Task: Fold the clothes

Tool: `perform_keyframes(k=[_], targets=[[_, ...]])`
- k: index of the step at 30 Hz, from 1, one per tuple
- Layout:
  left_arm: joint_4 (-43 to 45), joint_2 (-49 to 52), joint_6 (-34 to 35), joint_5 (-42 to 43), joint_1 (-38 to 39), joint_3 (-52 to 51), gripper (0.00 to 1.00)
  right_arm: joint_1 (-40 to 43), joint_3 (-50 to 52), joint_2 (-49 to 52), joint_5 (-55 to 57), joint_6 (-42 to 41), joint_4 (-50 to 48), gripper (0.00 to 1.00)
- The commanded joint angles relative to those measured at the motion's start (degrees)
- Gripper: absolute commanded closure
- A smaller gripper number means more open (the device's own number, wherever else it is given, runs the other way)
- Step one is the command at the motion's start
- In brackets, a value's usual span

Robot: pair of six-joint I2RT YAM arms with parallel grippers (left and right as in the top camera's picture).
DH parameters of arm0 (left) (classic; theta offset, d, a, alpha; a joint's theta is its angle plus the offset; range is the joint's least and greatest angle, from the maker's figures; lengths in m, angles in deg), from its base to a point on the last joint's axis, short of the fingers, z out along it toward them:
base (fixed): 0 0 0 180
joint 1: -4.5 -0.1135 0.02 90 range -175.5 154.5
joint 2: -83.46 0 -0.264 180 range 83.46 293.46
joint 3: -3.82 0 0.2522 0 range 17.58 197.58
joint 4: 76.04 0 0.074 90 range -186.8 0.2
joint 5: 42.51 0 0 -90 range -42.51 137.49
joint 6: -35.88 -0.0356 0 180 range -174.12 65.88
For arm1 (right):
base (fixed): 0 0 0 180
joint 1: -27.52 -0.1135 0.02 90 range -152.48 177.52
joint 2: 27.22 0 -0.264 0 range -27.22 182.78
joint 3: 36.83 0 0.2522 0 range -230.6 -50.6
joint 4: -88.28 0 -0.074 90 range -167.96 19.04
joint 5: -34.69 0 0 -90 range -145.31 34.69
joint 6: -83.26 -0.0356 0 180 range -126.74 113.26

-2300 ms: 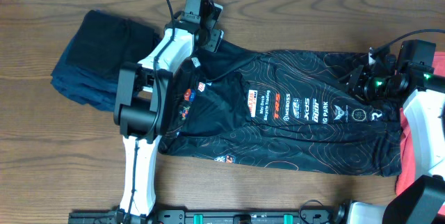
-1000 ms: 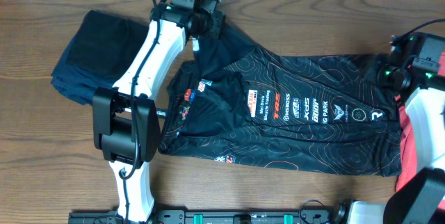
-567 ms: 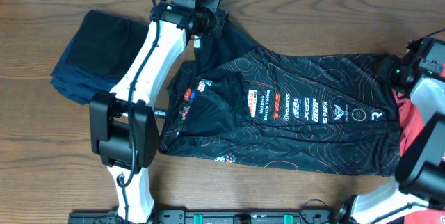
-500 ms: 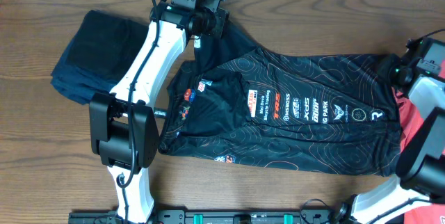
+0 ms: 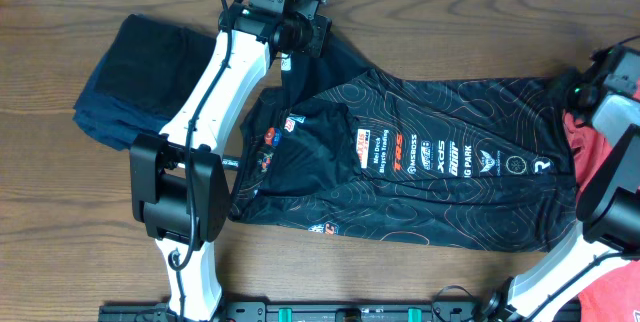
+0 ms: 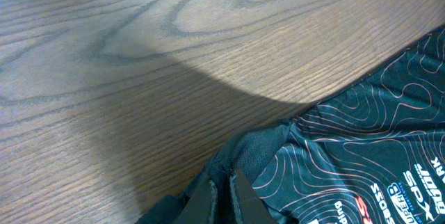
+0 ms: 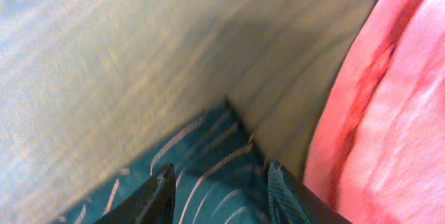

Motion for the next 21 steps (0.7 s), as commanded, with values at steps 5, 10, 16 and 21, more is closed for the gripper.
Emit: perform_keyframes(k=[5,10,16,21], targets=[[-0.17,-1.38,-0.15,0.57,0.15,0.66,0.94,1.09,-1.92,0.9,0.15,-0.02,-0.28,0.57],[-0.24,-1.38,-0.15,0.57,0.15,0.66,0.94,0.96,-1.92,3.56,-0.37,-0.07,-1.38,0.56],[-0.24,-1.38,-0.13,0.57,0.15,0.66,0.94,0.96,-1.92,5.42,-3.61,-0.31,-1.97,0.59],[-0.35,-1.38,-0.13,0.57,0.15,0.66,0.94,1.14,-1.95,5.4,-7.89,-0.26,-2.75,0.87]])
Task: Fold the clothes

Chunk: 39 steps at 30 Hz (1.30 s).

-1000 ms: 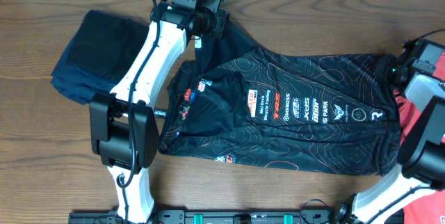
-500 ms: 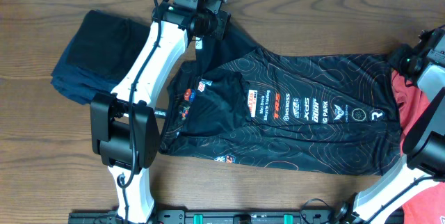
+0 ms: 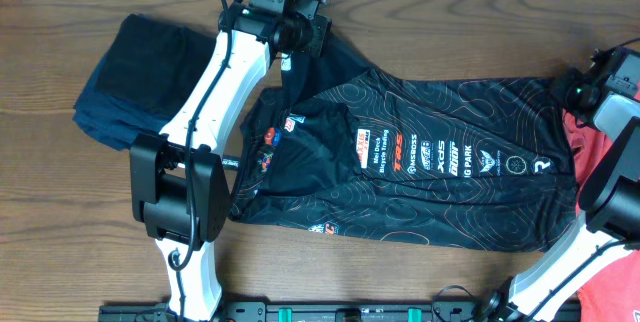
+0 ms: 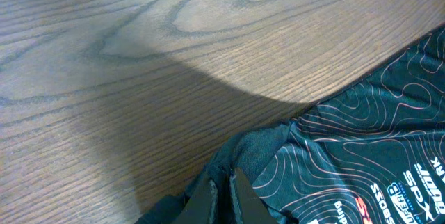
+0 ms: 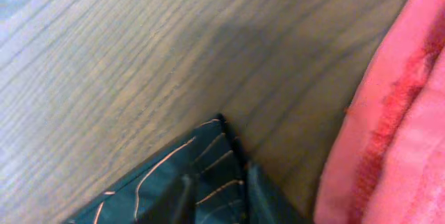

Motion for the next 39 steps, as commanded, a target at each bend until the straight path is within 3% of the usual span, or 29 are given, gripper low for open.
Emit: perform_keyframes(k=[1,12,18,29,39], targets=[[-0.42,-1.38,-0.13,0.57,0.15,0.66,0.94,0.2,-0.42,0.9,-4.96,0.02,-0.35,0.96],[-3.54,-3.39,-0.24,0.55,0.15,0.66,0.94,1.86,-0.42,-10.88,-8.76,1.79,6.88,0.99],[-8.17,-8.55,-1.38,-3.91,0.15,0.66,0.94,1.97,-0.42,-20.31,-8.39,1.99,13.66,0.99],[-19.74,-14.99,-3.82,-3.98,0.15,0.66,0.94,4.72,-0.42,-28.96,-5.97,3.52,27.82,0.99],[-36.41,-16.7,-3.56,-3.72,0.15,0.63,0.94,7.61,-0.39,-30.08,13.57,1.84,48.46,0.99]])
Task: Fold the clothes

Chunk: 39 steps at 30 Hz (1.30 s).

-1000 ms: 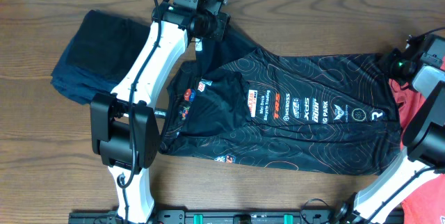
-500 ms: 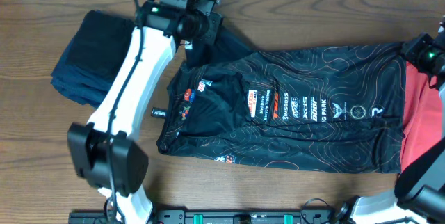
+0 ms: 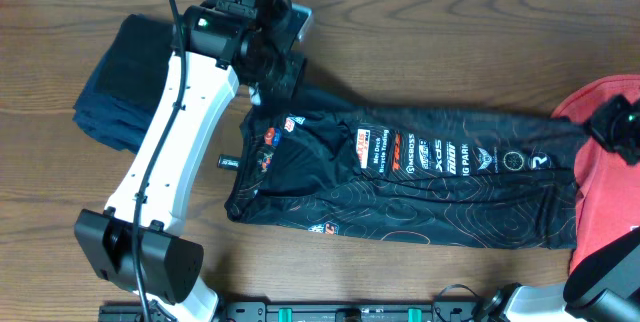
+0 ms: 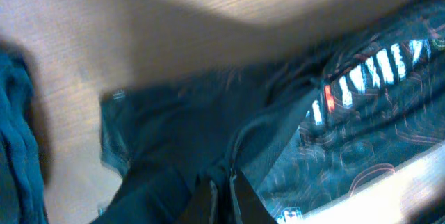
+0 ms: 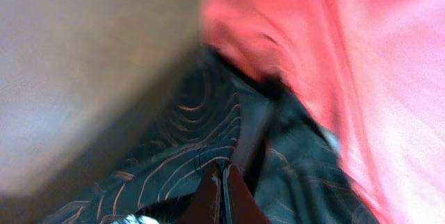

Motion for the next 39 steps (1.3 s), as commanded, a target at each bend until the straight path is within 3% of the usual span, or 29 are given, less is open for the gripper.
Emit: perform_keyframes(k=[1,11,23,39], targets=[[-3.5,-0.98,-0.52,-0.33,0.15,0.61,0.94,0.5,-0.33,-1.03,11.04,-2.01,2.47,0.99],[-10.86,-0.98,-0.55,-0.33,0.15,-2.14,0.94,0.5,0.66,-0.9,19.08,-4.37,7.39,0.98],[-10.71,-0.98,-0.55,-0.31,0.15,-12.37,0.94,0.55,8.79,-0.87,22.43,-8.46,5.33,0.98],[-13.03,-0.98,0.55,4.28,0.15,-18.23,0.92,0.52,9.57,-0.87,30.69,-11.87,6.01,0.99]])
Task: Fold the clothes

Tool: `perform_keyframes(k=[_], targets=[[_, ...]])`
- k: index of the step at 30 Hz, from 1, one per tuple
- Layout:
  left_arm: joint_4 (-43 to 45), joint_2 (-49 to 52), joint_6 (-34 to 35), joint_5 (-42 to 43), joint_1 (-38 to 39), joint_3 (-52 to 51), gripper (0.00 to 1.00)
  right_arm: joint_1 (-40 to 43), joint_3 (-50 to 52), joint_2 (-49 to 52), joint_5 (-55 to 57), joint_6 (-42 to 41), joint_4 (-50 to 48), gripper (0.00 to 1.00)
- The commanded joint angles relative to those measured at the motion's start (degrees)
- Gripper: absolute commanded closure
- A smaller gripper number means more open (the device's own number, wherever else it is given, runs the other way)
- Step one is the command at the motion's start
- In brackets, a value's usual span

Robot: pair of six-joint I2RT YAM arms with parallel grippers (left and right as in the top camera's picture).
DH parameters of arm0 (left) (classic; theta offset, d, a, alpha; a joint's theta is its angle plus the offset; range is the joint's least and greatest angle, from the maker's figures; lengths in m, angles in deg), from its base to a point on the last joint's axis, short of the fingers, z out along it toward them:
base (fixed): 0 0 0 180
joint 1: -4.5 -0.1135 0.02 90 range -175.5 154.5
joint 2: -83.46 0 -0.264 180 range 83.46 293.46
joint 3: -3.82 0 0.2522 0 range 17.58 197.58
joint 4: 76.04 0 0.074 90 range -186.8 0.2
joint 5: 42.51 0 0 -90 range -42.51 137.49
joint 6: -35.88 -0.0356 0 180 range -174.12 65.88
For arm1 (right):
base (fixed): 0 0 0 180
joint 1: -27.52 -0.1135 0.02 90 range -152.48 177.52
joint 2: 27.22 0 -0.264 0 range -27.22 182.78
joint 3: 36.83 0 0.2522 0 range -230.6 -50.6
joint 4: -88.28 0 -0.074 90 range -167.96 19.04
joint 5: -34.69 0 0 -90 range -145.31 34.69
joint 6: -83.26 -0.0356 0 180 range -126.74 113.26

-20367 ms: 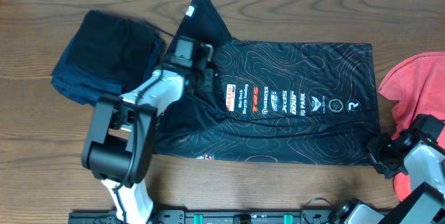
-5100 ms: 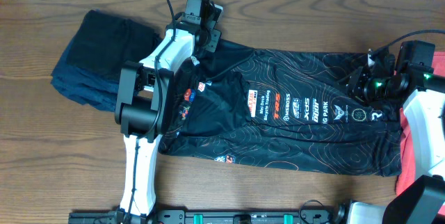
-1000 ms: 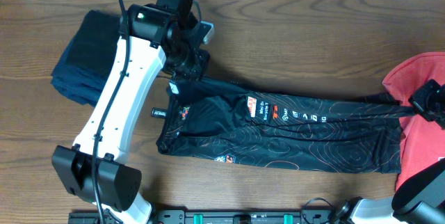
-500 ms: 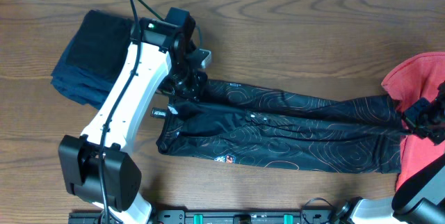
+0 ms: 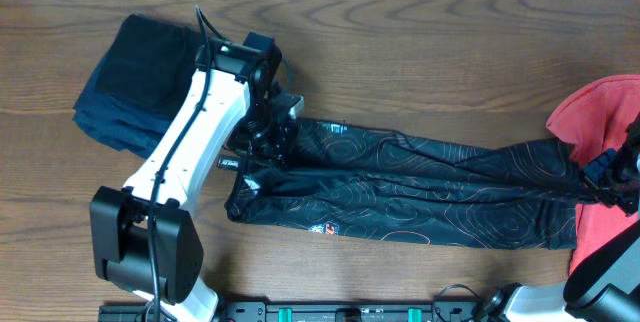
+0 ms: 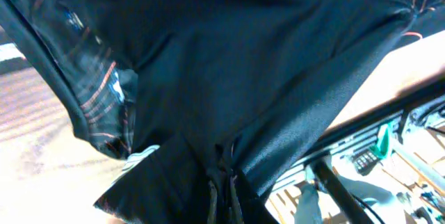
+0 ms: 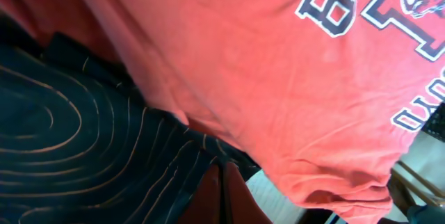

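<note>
A black jersey with orange contour lines (image 5: 410, 187) lies stretched across the table, its far half turned over toward the near edge so the plain patterned back faces up. My left gripper (image 5: 275, 142) is shut on the jersey's left end; in the left wrist view the dark cloth (image 6: 208, 78) fills the frame above the gripper (image 6: 224, 193). My right gripper (image 5: 600, 172) is shut on the jersey's right end, and the right wrist view shows the striped cloth (image 7: 83, 140) beside it (image 7: 221, 196).
A folded pile of dark navy clothes (image 5: 125, 82) sits at the far left. A red shirt with printed letters (image 5: 605, 112) lies at the right edge, partly under the right arm, and fills much of the right wrist view (image 7: 292, 64).
Both grippers have moved toward the near edge with the jersey's far hem. The far half now lies over the near half, and the logos that faced up are hidden.
At first the jersey lay flat, logos up, with my left gripper shut on its far left corner and my right gripper open at the far right corner. Then the right gripper was shut on that corner. Later both corners were held nearer me, and now the jersey is doubled lengthwise.
</note>
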Motion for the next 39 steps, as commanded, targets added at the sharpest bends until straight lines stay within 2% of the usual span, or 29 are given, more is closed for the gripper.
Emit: perform_keyframes(k=[1,3,5,8,13,15,17,23,25,30,31,36,39], targets=[[-0.83,-0.94,0.31,0.85,0.15,-0.28,0.9,0.26,0.31,-0.87,3.32,-1.53,-0.04,0.99],[-0.79,-0.94,0.28,0.81,0.15,-0.28,0.72,0.26,0.31,-0.85,3.32,-1.53,-0.07,0.86],[-0.79,-0.94,0.24,0.74,0.15,-0.24,0.61,0.26,0.31,-0.85,3.32,-1.53,-0.07,0.67],[-0.81,-0.94,0.26,-1.31,-0.28,-0.2,0.46,0.26,0.31,-0.85,3.3,-1.51,-0.26,0.67],[-0.09,-0.94,0.28,-2.93,-2.47,-0.15,0.45,0.26,0.31,-0.85,1.81,-1.49,-0.5,0.64],[1.36,-0.94,0.28,-4.59,-3.65,-0.15,0.42,0.26,0.31,-0.85,-0.39,-1.49,-0.72,0.64],[4.09,-0.94,0.35,-7.45,-4.72,-0.24,0.4,0.22,0.31,-0.85,-4.81,-0.83,-1.38,0.62],[14.16,-0.55,0.79,-7.41,-5.77,-3.78,0.36,0.22,0.31,-0.85,-17.2,7.04,-2.91,0.6],[18.95,-0.22,2.43,-6.73,-5.75,-7.3,0.39,0.22,0.31,-0.85,-19.3,7.8,-2.8,0.6],[28.55,1.2,3.67,-3.72,-5.75,-16.41,0.86,0.22,0.31,-0.85,-20.11,8.02,-2.82,0.59],[30.23,1.33,3.48,-3.32,-5.75,-17.9,0.92,0.22,0.33,-0.85,-20.15,8.0,-2.82,0.59],[39.15,1.33,3.54,-4.59,-5.95,-26.34,0.94,0.22,0.33,-0.85,-20.55,8.02,-2.78,0.59],[41.09,1.33,5.6,-11.58,-6.38,-29.31,0.94,0.22,0.31,-0.87,-20.55,8.02,-2.56,0.58]])
